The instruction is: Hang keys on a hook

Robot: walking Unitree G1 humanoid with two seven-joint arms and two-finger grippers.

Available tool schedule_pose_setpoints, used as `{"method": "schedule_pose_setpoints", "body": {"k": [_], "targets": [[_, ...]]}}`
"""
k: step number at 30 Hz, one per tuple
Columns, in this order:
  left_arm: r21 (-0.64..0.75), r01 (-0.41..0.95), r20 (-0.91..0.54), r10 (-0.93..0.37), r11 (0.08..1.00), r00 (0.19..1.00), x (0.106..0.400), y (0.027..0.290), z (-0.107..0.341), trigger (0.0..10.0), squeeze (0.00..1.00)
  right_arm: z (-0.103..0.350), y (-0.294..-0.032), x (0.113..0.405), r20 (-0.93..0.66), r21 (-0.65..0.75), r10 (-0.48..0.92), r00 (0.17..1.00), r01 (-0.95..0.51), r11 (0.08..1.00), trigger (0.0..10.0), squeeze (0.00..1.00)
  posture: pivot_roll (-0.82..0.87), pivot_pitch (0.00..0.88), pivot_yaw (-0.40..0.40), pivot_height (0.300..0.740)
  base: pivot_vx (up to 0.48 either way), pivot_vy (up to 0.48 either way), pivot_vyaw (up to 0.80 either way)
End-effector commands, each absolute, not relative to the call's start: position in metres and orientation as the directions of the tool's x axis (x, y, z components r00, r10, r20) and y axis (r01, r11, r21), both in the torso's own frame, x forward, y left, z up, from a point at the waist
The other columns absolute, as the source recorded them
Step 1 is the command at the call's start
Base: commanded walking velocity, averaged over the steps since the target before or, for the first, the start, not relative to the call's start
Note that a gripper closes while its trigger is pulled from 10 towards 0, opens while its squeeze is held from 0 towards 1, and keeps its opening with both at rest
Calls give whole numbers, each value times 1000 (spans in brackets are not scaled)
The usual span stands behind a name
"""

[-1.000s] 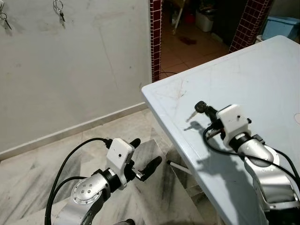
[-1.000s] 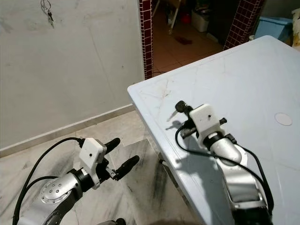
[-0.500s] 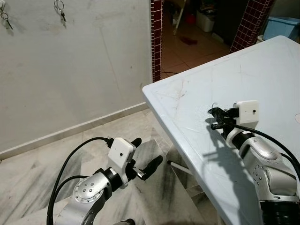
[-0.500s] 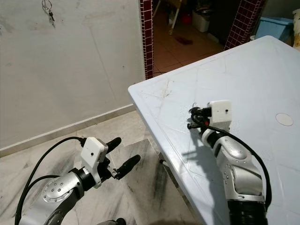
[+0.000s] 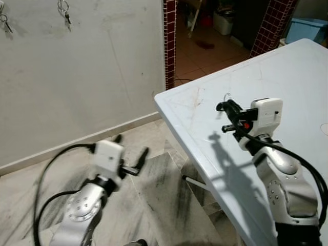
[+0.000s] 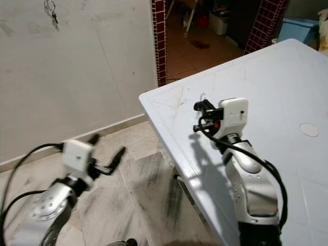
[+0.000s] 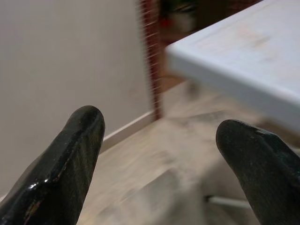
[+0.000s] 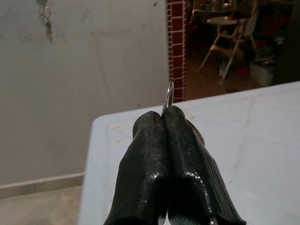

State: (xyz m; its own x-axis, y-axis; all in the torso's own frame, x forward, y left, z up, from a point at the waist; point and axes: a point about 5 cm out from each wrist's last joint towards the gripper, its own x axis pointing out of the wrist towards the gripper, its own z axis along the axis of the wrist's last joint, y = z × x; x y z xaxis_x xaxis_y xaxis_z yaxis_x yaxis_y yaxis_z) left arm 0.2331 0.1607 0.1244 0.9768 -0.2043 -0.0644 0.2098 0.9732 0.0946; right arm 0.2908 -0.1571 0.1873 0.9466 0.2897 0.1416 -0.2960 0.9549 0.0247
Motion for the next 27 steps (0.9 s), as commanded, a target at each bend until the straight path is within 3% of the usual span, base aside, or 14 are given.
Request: {"method": "schedule_pose_setpoints", "body": {"k": [1, 10, 14, 27], "targets": [[128, 180, -60, -174, 975, 983, 229, 169, 126, 10000, 0, 190, -150, 285, 164, 24, 306, 938, -313, 949, 10000, 0, 49, 130, 35, 740, 0, 0, 0], [169, 93, 3, -95, 981, 995, 228, 180, 140, 10000, 0, 177, -131, 274, 138, 53, 335, 932, -345, 937, 10000, 0, 68, 122, 29, 740, 0, 0, 0], [179, 41, 73, -55, 983, 996, 230, 176, 153, 10000, 0, 172, -124, 269, 123, 51, 351, 928, -359, 932, 10000, 0, 69, 116, 29, 740, 0, 0, 800], [153, 40, 35, -46, 987, 998, 220, 163, 145, 10000, 0, 164, -121, 265, 97, 58, 362, 927, -369, 928, 10000, 0, 66, 127, 24, 740, 0, 0, 800]]}}
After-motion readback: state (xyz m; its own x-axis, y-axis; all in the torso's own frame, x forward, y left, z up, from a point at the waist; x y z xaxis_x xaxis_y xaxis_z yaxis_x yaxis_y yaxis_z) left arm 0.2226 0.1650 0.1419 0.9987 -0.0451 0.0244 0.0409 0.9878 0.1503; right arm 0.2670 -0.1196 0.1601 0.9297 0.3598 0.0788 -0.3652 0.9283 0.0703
